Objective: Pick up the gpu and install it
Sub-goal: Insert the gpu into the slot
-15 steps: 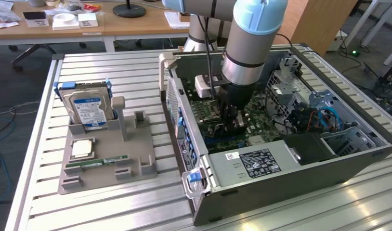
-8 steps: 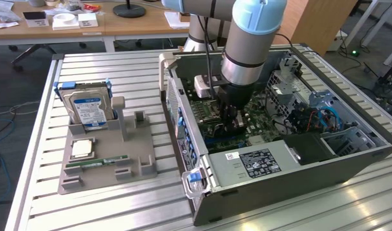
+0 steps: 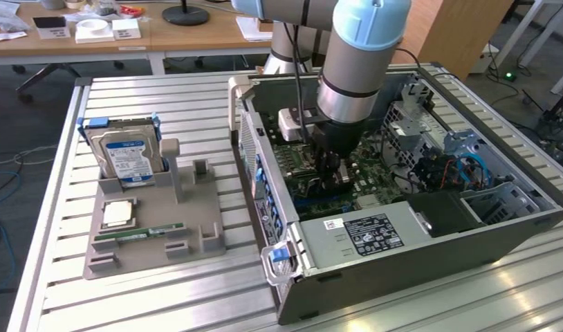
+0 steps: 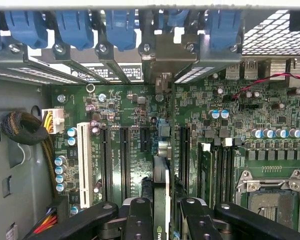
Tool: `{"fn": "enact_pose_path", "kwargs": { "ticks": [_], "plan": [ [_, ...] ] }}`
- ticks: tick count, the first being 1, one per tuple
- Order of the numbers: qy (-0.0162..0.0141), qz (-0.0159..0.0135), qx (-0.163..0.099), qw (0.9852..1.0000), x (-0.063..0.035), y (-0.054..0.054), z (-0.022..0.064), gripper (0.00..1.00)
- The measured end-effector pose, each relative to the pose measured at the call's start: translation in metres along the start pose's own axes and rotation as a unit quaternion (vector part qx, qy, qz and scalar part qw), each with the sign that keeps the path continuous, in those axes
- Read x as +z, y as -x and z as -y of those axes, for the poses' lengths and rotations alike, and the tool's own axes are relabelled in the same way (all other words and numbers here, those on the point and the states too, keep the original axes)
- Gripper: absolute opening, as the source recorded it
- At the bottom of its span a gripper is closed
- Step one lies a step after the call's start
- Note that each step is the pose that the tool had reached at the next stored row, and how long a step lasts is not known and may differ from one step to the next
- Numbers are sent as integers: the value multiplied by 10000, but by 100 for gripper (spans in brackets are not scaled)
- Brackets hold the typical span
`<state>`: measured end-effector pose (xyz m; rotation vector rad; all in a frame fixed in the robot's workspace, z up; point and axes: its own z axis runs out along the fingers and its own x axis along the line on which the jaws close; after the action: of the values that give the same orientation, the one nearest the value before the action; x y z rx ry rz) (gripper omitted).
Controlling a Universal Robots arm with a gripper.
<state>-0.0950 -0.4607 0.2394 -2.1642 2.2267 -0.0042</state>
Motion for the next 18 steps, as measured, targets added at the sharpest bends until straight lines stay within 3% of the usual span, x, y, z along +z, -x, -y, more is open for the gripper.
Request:
{"fn": "enact_pose_path", "kwargs": {
  "ticks": [18],
  "plan": [
    [-1, 2, 0, 10000, 18, 0, -9, 26]
  ]
}}
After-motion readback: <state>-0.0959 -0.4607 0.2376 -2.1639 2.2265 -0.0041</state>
